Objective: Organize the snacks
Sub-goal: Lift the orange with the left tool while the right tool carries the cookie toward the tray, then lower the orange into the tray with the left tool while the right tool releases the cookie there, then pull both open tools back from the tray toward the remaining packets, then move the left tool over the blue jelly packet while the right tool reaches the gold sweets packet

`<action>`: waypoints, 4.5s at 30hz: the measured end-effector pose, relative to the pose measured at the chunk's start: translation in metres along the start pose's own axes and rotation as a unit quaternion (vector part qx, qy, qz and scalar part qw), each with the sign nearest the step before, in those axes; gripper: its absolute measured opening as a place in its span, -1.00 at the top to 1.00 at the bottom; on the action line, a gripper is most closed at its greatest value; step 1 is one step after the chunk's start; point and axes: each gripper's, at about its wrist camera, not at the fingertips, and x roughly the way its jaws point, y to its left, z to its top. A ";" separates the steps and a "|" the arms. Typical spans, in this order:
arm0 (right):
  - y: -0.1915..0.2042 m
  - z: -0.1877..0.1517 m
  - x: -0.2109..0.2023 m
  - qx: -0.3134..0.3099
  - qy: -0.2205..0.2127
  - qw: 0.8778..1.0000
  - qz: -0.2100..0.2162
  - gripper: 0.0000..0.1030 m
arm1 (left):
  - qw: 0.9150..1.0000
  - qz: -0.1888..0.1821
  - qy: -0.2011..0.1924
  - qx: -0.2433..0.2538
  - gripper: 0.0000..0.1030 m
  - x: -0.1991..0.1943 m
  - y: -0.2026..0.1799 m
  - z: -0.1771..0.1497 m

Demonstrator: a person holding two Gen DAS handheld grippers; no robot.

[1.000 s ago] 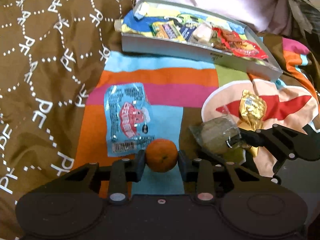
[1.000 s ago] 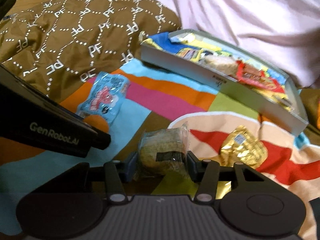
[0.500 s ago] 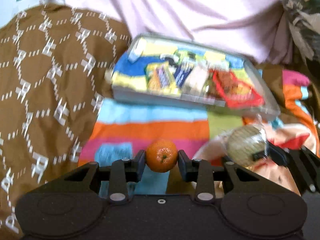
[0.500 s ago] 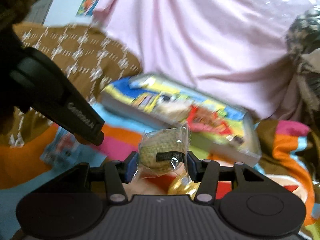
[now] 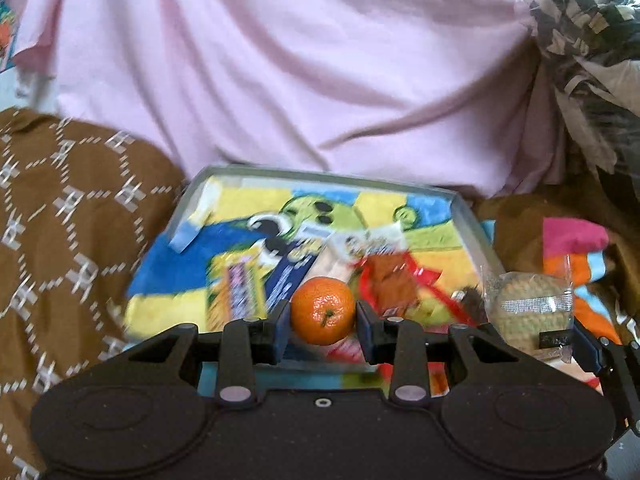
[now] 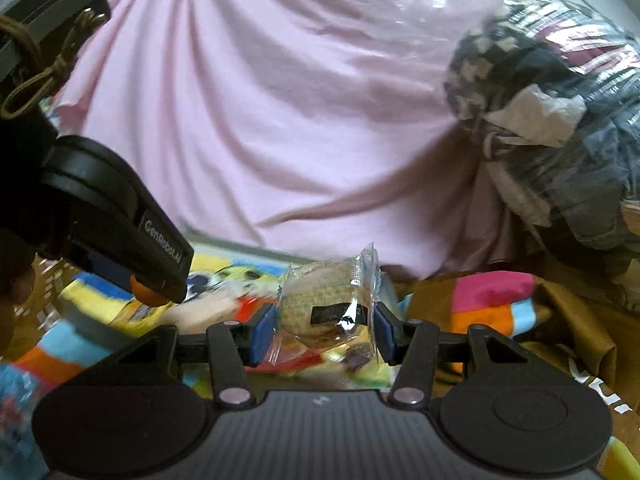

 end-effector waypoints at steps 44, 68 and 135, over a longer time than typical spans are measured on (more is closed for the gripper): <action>-0.028 -0.017 0.085 0.055 0.078 0.995 0.025 -0.27 | 0.997 -0.030 0.059 -0.045 0.10 0.075 0.008 -0.007; -0.029 -0.005 0.053 0.084 0.040 0.996 0.010 -0.99 | 0.996 0.010 -0.045 -0.071 -0.98 0.008 0.021 -0.002; 0.069 -0.027 -0.104 0.082 0.265 0.957 0.087 -1.00 | 0.989 0.099 0.091 -0.067 -0.98 -0.121 0.129 -0.145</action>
